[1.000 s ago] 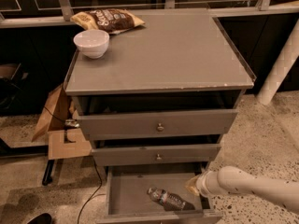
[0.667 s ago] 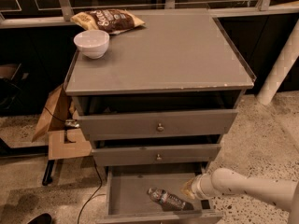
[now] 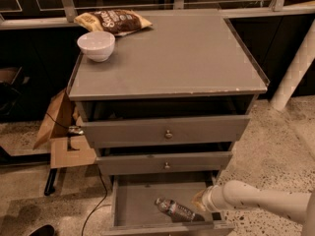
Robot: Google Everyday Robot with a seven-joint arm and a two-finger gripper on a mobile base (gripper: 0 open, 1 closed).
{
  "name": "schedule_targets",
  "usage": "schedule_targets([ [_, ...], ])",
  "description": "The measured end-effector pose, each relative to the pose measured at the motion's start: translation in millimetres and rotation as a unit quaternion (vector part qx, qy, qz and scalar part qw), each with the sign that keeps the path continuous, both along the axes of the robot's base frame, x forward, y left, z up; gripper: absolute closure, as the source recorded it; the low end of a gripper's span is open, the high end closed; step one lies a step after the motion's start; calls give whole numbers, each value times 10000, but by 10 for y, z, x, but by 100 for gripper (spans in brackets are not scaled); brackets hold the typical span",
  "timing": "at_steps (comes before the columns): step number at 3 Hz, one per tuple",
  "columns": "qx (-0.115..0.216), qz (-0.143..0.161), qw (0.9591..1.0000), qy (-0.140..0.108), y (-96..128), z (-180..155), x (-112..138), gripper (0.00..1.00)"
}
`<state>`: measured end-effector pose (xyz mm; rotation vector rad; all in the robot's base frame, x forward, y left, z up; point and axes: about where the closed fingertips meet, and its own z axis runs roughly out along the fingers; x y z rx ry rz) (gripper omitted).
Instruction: Pick water bottle from bottom drawer and place on counter
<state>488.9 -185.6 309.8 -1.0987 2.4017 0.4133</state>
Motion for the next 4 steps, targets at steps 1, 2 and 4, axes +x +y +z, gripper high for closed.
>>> schedule_targets([
  [1,67,13,9999,-75,70,-172,36,81],
  [2,151,62,9998,-124,169,-351,81,59],
  [4,283,133,9995,-79,311,-618,144,52],
])
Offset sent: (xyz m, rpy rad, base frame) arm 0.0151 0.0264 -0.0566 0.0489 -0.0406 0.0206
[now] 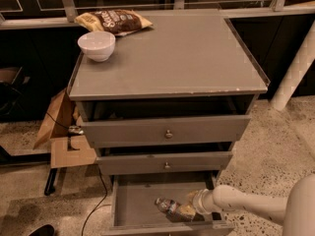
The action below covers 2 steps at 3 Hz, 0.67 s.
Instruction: Pick water bottle from bottom drawer and place on counter
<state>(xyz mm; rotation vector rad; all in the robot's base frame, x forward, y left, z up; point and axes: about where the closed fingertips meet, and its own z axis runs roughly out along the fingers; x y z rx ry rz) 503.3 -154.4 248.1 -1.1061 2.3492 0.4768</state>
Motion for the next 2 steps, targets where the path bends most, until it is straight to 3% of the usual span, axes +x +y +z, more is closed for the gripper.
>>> schedule_targets([
  [2,187,26,9998,93,42,-253,4,49],
])
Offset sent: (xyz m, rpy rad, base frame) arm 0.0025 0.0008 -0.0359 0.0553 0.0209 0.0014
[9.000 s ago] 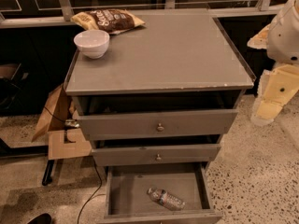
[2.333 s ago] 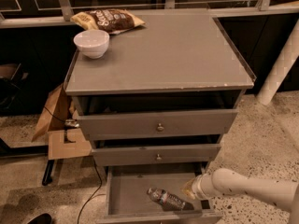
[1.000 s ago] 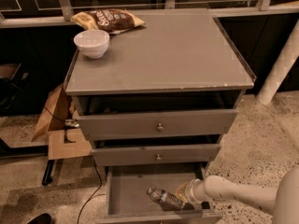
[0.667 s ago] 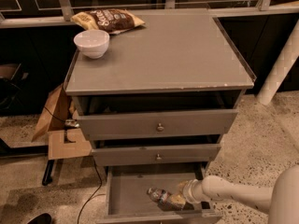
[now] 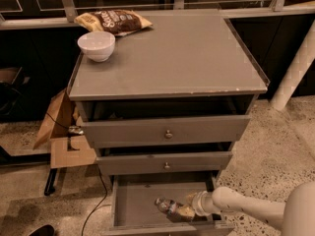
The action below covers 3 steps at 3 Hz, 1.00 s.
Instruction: Pick water bottle from bottom drawer and place on counter
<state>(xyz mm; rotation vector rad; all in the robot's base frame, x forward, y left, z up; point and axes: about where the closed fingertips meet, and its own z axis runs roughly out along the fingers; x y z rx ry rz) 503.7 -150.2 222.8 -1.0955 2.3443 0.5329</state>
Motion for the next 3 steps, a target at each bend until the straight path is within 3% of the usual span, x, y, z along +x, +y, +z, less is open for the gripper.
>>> schedule_targets([
  [1,137,-30,9999,93,-10,-165,-4,39],
  [3,318,42,9989,339,85,-535,6,36],
])
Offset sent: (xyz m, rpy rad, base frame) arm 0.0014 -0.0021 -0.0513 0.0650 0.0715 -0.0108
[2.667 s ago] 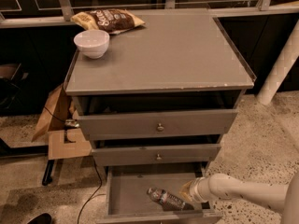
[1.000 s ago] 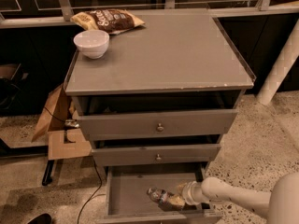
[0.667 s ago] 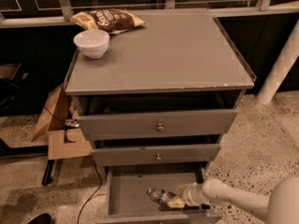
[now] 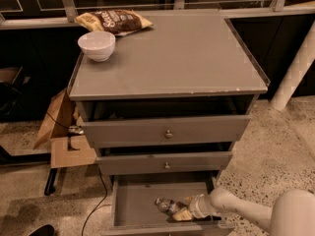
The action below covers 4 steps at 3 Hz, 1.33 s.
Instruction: Pick water bottle from bottom drawer and place on counter
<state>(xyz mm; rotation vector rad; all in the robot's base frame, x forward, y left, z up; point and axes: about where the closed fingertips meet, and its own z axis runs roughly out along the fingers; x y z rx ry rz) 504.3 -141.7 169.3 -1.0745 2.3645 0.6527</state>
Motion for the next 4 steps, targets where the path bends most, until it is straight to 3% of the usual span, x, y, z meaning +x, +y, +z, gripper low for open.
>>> schedule_targets([
  [2,151,135,9998,-61,117,-241,46,31],
  [4,-57,375,9987,-328,179,-414,23,34],
])
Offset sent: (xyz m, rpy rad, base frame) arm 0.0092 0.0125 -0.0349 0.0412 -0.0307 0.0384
